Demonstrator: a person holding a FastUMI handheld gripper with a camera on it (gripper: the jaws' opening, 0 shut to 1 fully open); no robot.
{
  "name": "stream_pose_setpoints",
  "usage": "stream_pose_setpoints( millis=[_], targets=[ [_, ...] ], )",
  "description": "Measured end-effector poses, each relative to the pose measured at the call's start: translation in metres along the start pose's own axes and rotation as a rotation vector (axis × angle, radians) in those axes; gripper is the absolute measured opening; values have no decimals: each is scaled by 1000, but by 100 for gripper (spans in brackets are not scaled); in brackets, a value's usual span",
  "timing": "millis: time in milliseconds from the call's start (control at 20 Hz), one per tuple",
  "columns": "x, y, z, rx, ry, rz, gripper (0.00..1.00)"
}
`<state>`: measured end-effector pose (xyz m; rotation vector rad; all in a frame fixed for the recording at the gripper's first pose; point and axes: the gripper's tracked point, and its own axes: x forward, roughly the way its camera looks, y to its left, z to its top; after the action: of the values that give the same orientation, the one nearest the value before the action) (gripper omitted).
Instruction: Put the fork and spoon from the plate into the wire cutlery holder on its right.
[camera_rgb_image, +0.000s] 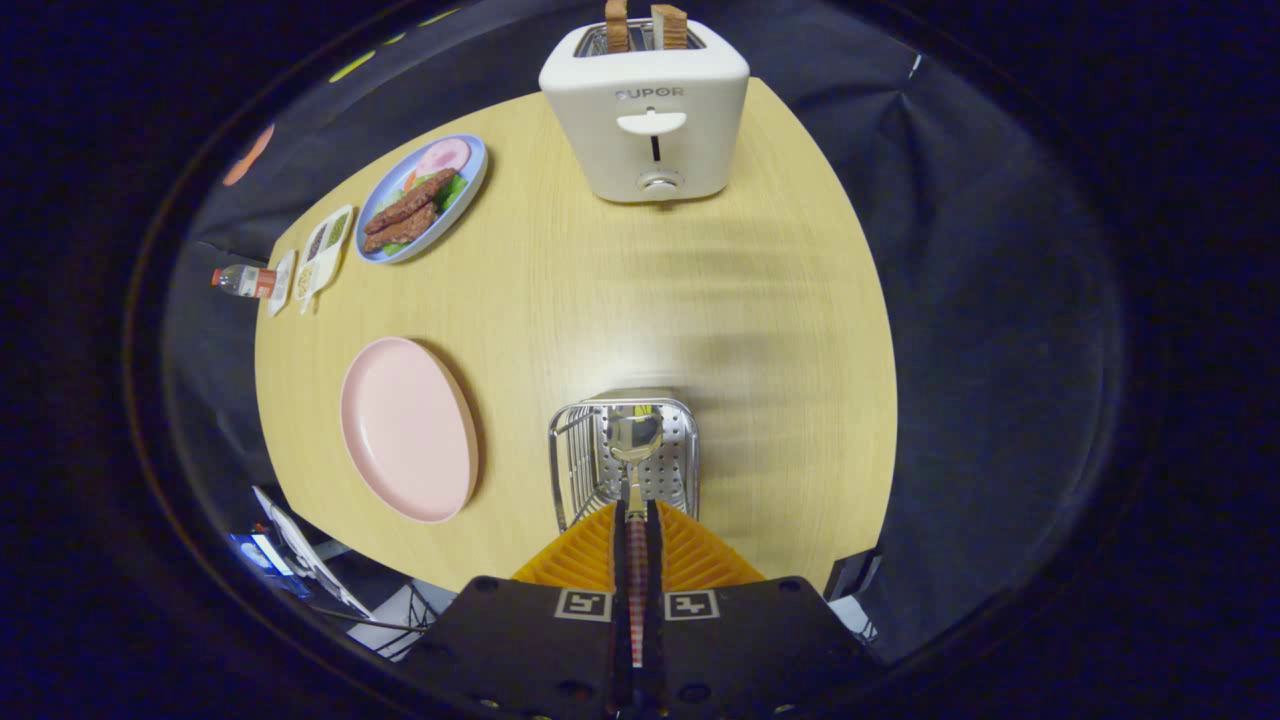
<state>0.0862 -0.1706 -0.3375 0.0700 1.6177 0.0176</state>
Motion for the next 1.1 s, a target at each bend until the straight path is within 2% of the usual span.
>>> stream_pose_setpoints(
  millis=[200,250,350,400,500,550,700,950,1100],
  targets=[
    [1,6,3,21,-20,2,7],
    [0,7,4,17,-36,2,11],
    [-7,9,9,0,-86,-9,8],
    [-12,11,11,-9,-114,-13,9],
    [-24,16,16,-33,-185,-27,19],
    [-32,20,17,-53,-227,-34,28],
    [-64,41,18,-113,-372,-27,37],
    [-131,86,4,-173,-677,-6,43],
    [-173,119,-13,-204,-834,-1,64]
  ],
)
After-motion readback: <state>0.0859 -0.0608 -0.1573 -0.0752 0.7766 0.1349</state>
